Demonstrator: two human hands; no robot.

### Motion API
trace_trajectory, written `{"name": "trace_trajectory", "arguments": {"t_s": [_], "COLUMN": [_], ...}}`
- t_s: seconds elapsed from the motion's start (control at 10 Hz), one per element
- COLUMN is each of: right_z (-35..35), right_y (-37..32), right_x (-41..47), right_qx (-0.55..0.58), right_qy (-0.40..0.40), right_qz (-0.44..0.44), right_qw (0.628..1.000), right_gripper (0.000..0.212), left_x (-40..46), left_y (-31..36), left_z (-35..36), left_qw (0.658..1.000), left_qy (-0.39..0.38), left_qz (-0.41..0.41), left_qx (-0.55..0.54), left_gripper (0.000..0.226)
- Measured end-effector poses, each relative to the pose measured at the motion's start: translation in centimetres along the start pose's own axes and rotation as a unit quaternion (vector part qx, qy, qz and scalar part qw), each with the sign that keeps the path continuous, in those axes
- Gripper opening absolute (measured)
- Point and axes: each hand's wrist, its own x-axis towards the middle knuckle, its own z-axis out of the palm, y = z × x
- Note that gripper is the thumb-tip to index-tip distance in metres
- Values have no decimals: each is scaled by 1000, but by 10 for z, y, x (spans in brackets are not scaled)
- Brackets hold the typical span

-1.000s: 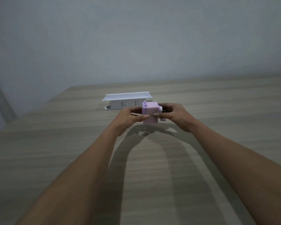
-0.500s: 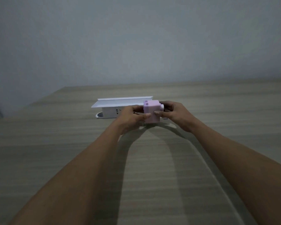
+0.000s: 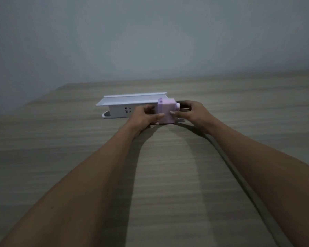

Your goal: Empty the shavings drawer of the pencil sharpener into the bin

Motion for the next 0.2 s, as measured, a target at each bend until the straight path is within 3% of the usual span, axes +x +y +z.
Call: {"name": "trace_trajectory", "arguments": {"t_s": [0.1, 0.2], "right_z": [-1, -3], "right_y": [-12, -29], "right_x": [-10, -24], "right_qx": [-41, -87], "right_qy": [33, 84], "right_qz": [6, 13], "right_qw": [999, 993], "right_gripper": [70, 66], "left_x": [-14, -35], "left_y": [8, 26], "left_z": [-2, -4], "left_qw": [999, 998], "left_qy": [29, 61], "left_qz": [-12, -1], "left_qx": [13, -1], "left_gripper": [86, 76]}}
